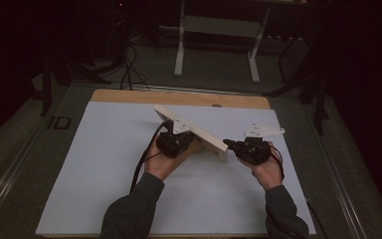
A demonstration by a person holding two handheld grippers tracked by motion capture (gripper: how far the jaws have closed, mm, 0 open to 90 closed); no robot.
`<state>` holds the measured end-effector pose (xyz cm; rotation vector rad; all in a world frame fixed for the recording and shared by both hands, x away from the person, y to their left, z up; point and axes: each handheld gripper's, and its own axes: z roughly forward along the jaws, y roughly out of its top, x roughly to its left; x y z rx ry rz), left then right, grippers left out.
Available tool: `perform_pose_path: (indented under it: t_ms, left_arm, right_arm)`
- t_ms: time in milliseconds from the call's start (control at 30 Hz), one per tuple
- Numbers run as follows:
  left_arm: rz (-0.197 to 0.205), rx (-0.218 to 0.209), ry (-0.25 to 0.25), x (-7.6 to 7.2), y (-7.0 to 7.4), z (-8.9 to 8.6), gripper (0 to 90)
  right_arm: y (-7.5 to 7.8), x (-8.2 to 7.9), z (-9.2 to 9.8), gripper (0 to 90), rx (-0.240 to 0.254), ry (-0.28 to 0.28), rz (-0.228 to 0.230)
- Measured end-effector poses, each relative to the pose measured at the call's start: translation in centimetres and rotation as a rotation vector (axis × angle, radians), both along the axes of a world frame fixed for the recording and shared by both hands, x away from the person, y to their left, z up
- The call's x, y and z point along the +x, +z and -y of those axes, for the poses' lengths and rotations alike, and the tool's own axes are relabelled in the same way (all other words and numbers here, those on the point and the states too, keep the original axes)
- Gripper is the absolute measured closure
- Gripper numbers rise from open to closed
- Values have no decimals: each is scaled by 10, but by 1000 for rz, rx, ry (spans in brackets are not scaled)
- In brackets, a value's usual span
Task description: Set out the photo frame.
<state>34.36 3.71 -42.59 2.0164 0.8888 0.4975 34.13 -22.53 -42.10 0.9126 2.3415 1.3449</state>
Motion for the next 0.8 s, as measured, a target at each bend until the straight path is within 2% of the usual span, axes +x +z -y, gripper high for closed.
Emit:
perform_pose_path:
  t_ms: [500, 800]
  left_arm:
    - [2, 19, -29, -3, -2, 12, 900]
    - [2, 23, -32, -1, -3, 11, 900]
  right_arm:
    - [-1, -4, -7, 900, 2, 21, 6]
    - [-1, -7, -11, 900, -3, 33, 13]
